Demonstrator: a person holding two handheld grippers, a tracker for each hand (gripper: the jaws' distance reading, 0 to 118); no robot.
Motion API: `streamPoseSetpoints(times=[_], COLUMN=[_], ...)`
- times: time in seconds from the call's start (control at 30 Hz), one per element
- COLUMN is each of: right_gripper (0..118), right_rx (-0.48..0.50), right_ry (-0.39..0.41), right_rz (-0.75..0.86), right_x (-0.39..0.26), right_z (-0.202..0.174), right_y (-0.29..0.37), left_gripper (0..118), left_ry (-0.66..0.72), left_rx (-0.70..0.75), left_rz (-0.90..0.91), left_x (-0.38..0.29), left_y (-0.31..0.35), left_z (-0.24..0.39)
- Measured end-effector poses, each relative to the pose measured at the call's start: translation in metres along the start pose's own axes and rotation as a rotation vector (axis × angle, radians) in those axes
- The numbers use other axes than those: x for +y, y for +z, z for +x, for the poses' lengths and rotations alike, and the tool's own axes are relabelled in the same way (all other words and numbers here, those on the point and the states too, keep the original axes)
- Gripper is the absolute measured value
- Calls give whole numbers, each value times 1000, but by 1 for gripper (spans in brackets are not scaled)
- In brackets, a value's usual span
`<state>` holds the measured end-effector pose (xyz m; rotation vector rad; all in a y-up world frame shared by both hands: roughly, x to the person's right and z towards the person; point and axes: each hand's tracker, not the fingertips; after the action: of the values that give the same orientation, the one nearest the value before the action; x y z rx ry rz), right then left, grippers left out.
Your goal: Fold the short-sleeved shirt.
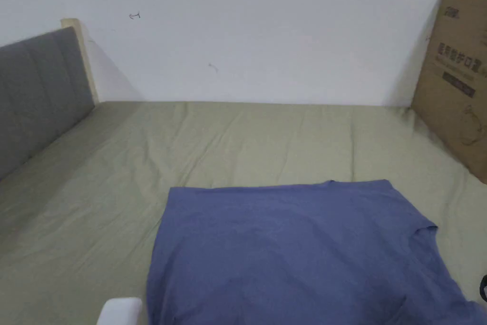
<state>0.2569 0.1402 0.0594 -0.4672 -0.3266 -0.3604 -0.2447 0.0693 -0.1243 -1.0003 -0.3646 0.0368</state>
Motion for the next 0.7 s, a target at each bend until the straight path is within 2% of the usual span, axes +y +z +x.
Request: streamPoseSetpoints(times=[0.1, 0.13, 0.17, 0.2, 0.23, 0.33, 0.4, 0.5, 0.53, 0.57, 0.6, 0.67, 0.7], right_gripper=[0, 15, 46, 96, 113, 114, 113, 113, 111, 108, 99, 89, 73], right_rx=[-45, -56, -61, -62, -65, -91, -140, -100, -77, -79, -90, -91, -120], right_ry=[-49, -54, -55, -60, -71, -80, -10, 78, 90, 116, 117, 144, 193], right_rz=[-74, -106, -166, -241, -307, -451, -547, -629, -648, -665, -662, -684, -668], right_x=[5, 5, 5, 3, -1, -16, -25, -34, -36, -40, -42, -56, -56], right_z=[29, 38, 48, 56, 62, 81, 80, 74, 61, 56, 52, 63, 60], right_y=[-7, -11, -18, -27, -32, -52, -68, -86, -88, -94, -98, -123, -121], left_gripper=[2, 2, 2, 2, 2, 2, 2, 2, 2, 2, 2, 2, 2], left_ry=[-20, -20, -20, -19, -18, -7, 15, 45, 56, 65, 72, 78, 79], left_rx=[-14, -14, -13, -14, -12, 10, 17, 9, 7, 11, 13, 17, 19], left_rz=[39, 60, 66, 71, 75, 117, 152, 142, 130, 122, 115, 99, 90], left_x=[13, 16, 20, 23, 26, 31, 33, 32, 31, 30, 30, 26, 24], left_y=[16, 21, 25, 27, 29, 35, 38, 28, 25, 22, 22, 18, 17], left_z=[3, 4, 5, 6, 6, 3, 0, -7, -9, -11, -10, -10, -11])
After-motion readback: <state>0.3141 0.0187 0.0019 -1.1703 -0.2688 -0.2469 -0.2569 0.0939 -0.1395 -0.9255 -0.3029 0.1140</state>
